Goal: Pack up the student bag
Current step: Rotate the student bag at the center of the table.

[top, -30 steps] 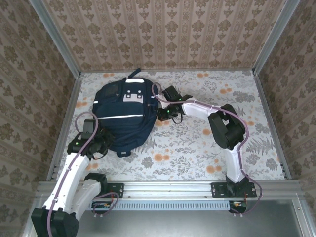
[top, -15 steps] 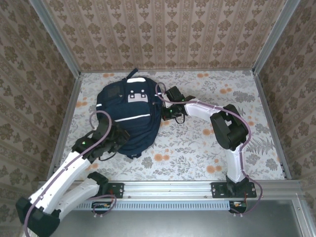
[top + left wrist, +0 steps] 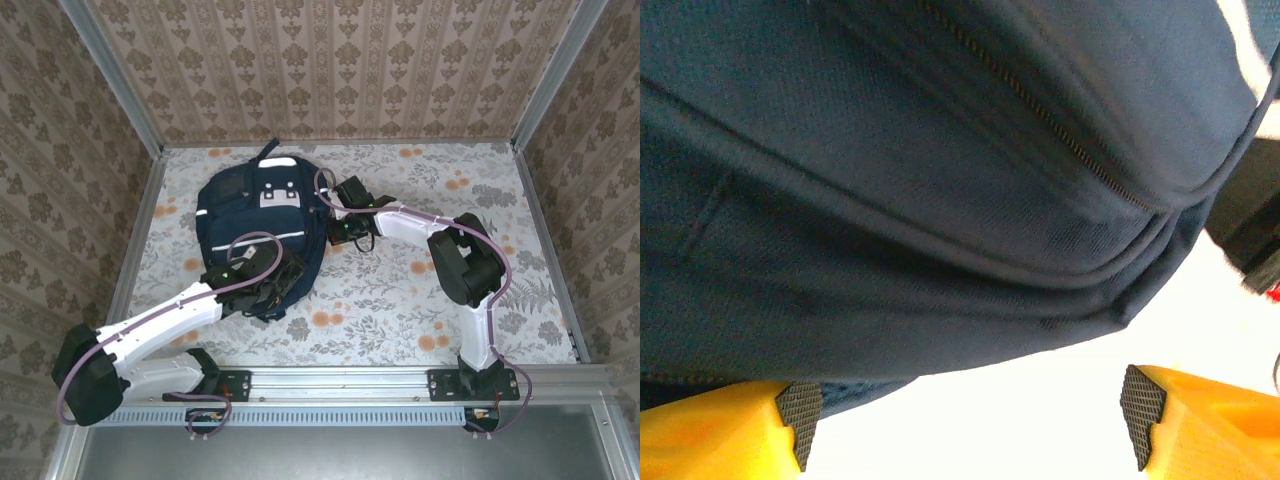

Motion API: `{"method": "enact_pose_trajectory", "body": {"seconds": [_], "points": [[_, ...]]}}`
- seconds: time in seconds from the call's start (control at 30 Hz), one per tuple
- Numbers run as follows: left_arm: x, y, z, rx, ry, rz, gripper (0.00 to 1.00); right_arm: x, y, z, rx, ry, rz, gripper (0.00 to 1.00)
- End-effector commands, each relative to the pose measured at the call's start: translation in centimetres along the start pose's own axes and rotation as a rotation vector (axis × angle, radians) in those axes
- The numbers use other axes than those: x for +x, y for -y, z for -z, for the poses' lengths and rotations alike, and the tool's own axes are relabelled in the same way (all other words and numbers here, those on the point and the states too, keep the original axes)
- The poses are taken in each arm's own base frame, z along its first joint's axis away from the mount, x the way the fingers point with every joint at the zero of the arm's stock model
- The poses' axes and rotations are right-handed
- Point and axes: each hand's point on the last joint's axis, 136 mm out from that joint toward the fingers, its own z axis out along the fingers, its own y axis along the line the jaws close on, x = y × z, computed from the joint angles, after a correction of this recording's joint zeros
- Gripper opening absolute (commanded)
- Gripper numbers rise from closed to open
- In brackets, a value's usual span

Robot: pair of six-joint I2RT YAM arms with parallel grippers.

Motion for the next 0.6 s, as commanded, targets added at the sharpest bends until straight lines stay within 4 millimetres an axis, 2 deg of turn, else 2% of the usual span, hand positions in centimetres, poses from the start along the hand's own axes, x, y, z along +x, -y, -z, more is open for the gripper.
{"method": "enact_pose_trajectory", "body": {"seconds": [0.0,0.1,0.2,0.23,0.33,0.37,0.4,0.47,0.57], "points": [[-1.5,1.4,0.2,0.04,0.09,0.152,0.81,-1.6,-0.5,2.2,0.007,0.071,-0.003,0.0],[-2.1,-0.1,-0.5,-0.015,0.131,0.186,0.8,-1.6,-0.8,2.3,-0.001,0.078,-0.008,0.0],[-2.3,-2.4,-1.9,-0.067,0.147,0.246,0.72,-1.7,-1.1,2.5,-0.008,0.083,-0.007,0.0],[-2.4,-3.2,-2.2,-0.086,0.157,0.256,0.66,-1.6,-1.2,2.5,-0.009,0.082,-0.005,0.0],[-3.4,-4.6,-2.3,-0.126,0.19,0.249,0.37,-1.5,-1.3,2.5,-0.013,0.08,-0.002,0.0],[-3.9,-5.0,-1.9,-0.144,0.207,0.242,0.14,-1.5,-1.3,2.6,-0.013,0.079,0.0,0.0],[-4.3,-5.2,-1.5,-0.154,0.217,0.233,0.0,-1.5,-1.2,2.6,-0.01,0.078,0.003,0.0],[-5.3,-5.8,-0.2,-0.172,0.244,0.22,0.0,-1.4,-0.9,2.7,0.008,0.08,0.012,0.0],[-6.5,-6.8,1.9,-0.177,0.287,0.204,0.0,-1.3,0.7,2.6,0.063,0.084,0.007,0.0]]}}
